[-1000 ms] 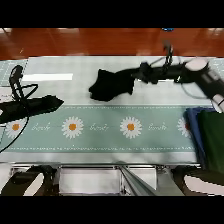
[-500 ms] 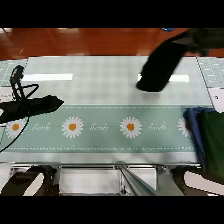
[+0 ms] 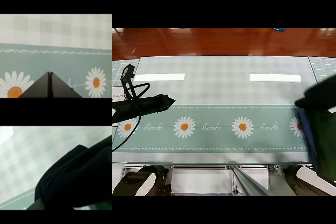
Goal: Fold the shirts.
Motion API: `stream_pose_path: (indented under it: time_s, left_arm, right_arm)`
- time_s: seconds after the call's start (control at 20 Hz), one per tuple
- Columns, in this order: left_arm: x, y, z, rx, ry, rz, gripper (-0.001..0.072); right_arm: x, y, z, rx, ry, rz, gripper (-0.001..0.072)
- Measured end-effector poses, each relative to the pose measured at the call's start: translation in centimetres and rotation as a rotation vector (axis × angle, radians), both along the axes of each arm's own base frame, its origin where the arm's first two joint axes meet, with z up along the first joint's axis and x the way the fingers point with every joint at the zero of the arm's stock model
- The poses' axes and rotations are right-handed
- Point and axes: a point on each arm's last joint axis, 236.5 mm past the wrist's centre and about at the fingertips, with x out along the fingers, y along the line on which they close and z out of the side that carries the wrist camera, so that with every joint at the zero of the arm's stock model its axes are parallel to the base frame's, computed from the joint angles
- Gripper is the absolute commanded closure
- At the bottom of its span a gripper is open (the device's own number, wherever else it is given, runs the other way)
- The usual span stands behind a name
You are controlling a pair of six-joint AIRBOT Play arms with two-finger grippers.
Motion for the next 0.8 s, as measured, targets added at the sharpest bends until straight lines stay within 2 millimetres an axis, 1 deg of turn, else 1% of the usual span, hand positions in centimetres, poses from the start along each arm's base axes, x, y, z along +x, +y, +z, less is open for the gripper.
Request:
stream_pose_path:
  time_s: [0.1, 0.15, 0.3, 0.4, 0.55, 0.6, 0.65, 0.7, 0.75, 0.8]
  left_arm:
    - [0.3, 0.1, 0.2, 0.0, -0.011, 0.007, 0.069]
    - [0.5, 0.2, 0.3, 0.0, -0.02, 0.013, 0.069]
    - [0.9, 0.4, 0.6, 0.001, -0.041, 0.026, 0.069]
    - [1.2, 0.5, 0.8, 0.001, -0.055, 0.035, 0.069]
    - [1.8, 0.8, 0.9, 0.002, -0.079, 0.056, 0.069]
    - [1.9, 0.9, 0.9, 0.002, -0.085, 0.062, 0.069]
    - [2.0, 1.0, 0.6, 0.003, -0.084, 0.067, 0.069]
    - [2.2, 1.1, 0.5, 0.004, -0.088, 0.074, 0.069]
    - [2.3, 1.2, 0.2, 0.005, -0.083, 0.078, 0.069]
    - [2.5, 1.3, -0.1, 0.007, -0.083, 0.084, 0.069]
  right_arm:
    - [-3.4, -2.3, -0.5, -0.028, 0.061, -0.094, 0.0685]
    - [-5.4, -3.4, -1.0, -0.045, 0.104, -0.148, 0.0685]
    - [-12.3, -5.7, -3.4, -0.104, 0.271, -0.335, 0.0685]
    - [-17.3, -6.2, -5.2, -0.145, 0.394, -0.455, 0.0684]
    - [-22.9, -5.2, -7.9, -0.173, 0.552, -0.558, 0.0684]
    - [-24.4, -4.8, -8.9, -0.178, 0.603, -0.58, 0.0683]
    - [-25.7, -4.3, -9.8, -0.18, 0.645, -0.595, 0.0638]
    - [-26.9, -3.7, -10.7, -0.178, 0.689, -0.607, 0.0411]
    - [-28.1, -3.5, -11.3, -0.182, 0.732, -0.623, 0.0295]
    - [-29.1, -3.2, -12.0, -0.181, 0.775, -0.637, 0.0295]
